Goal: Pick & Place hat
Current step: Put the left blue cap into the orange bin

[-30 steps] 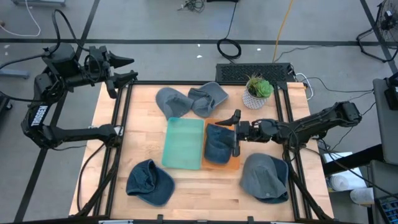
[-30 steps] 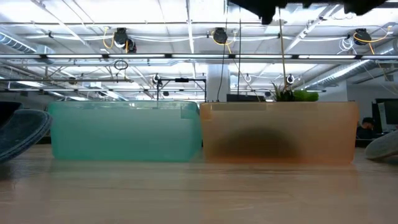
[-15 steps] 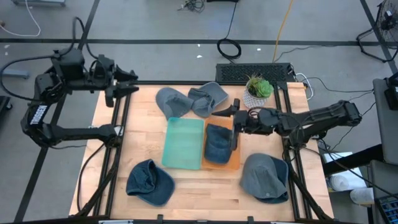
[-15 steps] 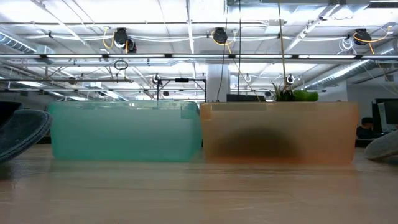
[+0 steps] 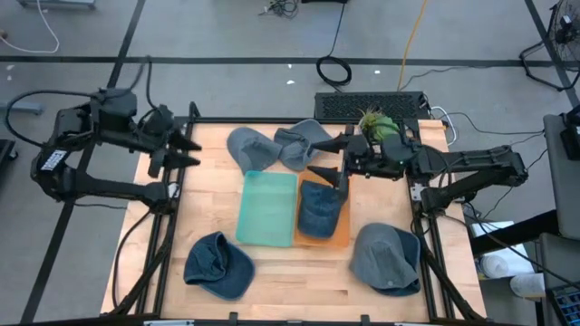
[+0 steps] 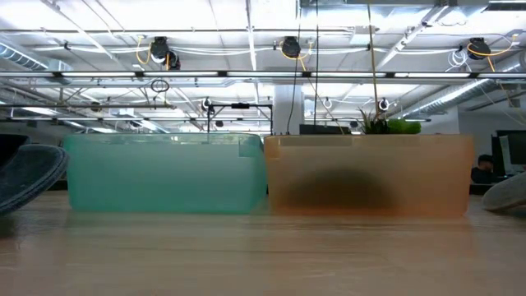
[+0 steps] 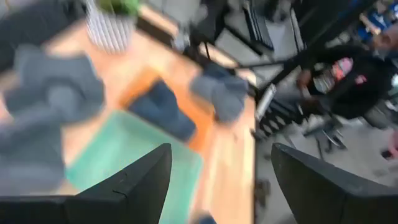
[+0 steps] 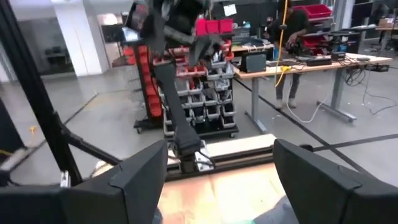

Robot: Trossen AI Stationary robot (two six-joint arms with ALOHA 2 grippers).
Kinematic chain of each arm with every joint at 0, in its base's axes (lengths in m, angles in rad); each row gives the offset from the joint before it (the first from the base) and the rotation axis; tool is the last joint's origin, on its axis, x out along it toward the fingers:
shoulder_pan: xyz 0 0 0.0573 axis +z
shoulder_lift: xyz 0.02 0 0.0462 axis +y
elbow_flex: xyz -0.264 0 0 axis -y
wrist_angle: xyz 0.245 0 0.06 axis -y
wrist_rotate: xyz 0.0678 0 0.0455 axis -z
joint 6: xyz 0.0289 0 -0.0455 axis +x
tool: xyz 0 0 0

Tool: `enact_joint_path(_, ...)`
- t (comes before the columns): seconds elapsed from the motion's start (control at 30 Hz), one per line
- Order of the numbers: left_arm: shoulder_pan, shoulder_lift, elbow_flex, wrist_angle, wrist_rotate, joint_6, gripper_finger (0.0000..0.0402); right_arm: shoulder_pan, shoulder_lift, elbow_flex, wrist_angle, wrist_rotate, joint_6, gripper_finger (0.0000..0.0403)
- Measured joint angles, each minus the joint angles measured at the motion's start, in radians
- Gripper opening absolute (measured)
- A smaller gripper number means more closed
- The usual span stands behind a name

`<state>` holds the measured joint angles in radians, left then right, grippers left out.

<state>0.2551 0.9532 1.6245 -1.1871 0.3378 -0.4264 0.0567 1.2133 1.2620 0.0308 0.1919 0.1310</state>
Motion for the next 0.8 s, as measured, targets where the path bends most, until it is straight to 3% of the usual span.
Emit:
enact_joint_path(0.13, -0.120, 0.041, 0.000, -0.069, -0.006, -0.092, 0.0285, -0.013, 0.000, 0.005, -0.008, -0.014, 0.003, 0.0282)
enact_joint_path(0.57, -0.543, 0.209, 0.000, -0.090, -0.280, -0.159, 0.0285, -0.018, 0.000, 0.005, -0.060, -0.016, 0.003, 0.0282)
enact_joint_path(0.8, -0.746, 0.301, 0.000, -0.142, -0.287, -0.360, 0.0285, -0.018, 0.000, 0.005, -0.061, -0.066, -0.020, 0.0282)
